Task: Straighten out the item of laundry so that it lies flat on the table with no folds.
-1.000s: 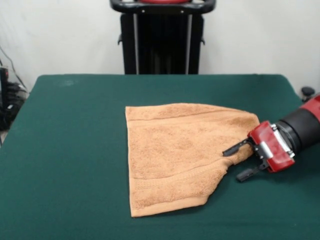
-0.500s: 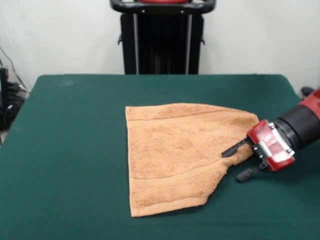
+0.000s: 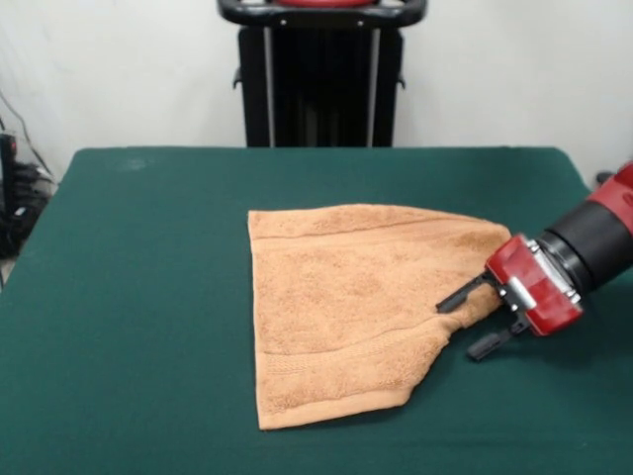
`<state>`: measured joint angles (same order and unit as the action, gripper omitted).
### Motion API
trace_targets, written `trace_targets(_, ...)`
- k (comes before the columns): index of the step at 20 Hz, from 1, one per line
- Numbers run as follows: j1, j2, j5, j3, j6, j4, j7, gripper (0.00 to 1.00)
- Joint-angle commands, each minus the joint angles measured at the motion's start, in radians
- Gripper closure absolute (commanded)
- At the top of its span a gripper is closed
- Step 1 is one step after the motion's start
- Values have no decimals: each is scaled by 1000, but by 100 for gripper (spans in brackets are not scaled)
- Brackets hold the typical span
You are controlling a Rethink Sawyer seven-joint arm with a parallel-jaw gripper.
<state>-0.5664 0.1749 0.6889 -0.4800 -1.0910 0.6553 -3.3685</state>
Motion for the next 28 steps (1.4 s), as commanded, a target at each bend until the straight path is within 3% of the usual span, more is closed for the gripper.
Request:
trace_targets(1, 39, 46, -37, 284, 431, 218, 292, 0)
trace_targets(4, 79, -20, -13, 307, 587, 311, 308, 0)
trace_targets(8, 122, -80, 44, 313, 835, 396, 215, 0)
trace_targets(9, 140, -89, 58, 313, 946, 415, 168, 0)
trace_targets(11, 262, -162, 83, 437, 1003, 498, 299, 0)
trace_targets(14, 478, -284, 121, 657, 912, 634, 553, 0)
trace_targets(17, 658, -374, 125, 811, 808, 745, 735, 0)
trace_targets(22, 847, -458, 92, 933, 670, 835, 943, 0)
trace_targets(28, 1018, -487, 76, 1028, 604, 890, 1104, 0)
